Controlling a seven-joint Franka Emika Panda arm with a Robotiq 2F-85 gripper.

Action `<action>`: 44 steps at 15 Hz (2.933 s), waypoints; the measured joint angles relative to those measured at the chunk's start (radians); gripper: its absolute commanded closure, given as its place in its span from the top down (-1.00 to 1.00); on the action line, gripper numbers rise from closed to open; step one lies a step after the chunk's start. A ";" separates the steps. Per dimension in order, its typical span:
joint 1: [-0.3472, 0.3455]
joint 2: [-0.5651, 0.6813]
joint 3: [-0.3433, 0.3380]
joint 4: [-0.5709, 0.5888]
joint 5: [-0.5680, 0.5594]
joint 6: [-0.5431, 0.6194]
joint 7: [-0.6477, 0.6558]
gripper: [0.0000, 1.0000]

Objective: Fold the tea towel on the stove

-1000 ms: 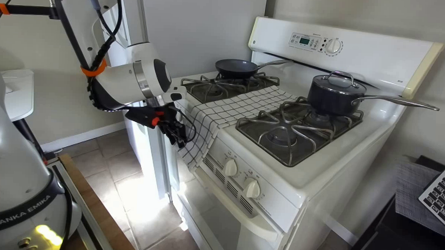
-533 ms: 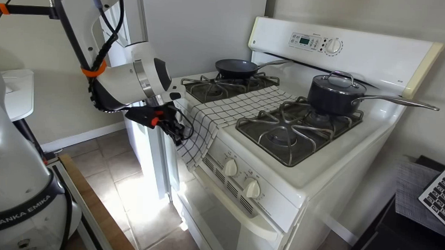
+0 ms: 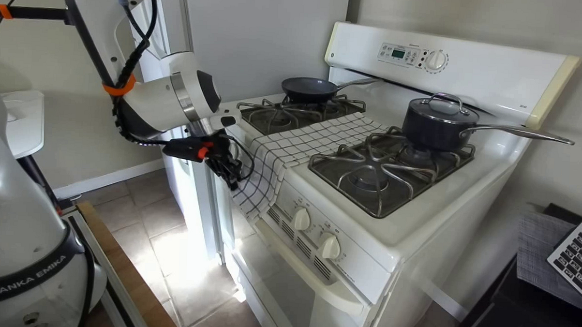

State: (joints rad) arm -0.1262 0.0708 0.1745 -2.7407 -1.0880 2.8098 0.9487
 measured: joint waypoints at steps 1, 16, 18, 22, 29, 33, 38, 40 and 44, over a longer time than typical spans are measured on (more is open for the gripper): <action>0.002 -0.016 0.010 0.000 0.020 -0.021 -0.023 -0.99; 0.039 -0.178 0.058 0.000 0.259 -0.105 -0.253 -0.99; 0.040 -0.184 0.058 0.004 0.264 -0.105 -0.254 -0.99; 0.041 -0.227 0.056 0.020 0.314 -0.123 -0.324 -0.99; 0.112 -0.318 0.032 0.073 0.471 -0.395 -0.528 -0.99; 0.138 -0.342 0.033 0.136 0.484 -0.526 -0.582 -0.99; 0.149 -0.338 0.033 0.203 0.478 -0.576 -0.664 -0.99; 0.151 -0.332 0.030 0.226 0.477 -0.576 -0.714 -0.99; 0.154 -0.309 0.016 0.277 0.479 -0.576 -0.800 -0.96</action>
State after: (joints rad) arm 0.0278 -0.2386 0.1907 -2.4637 -0.6092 2.2335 0.1487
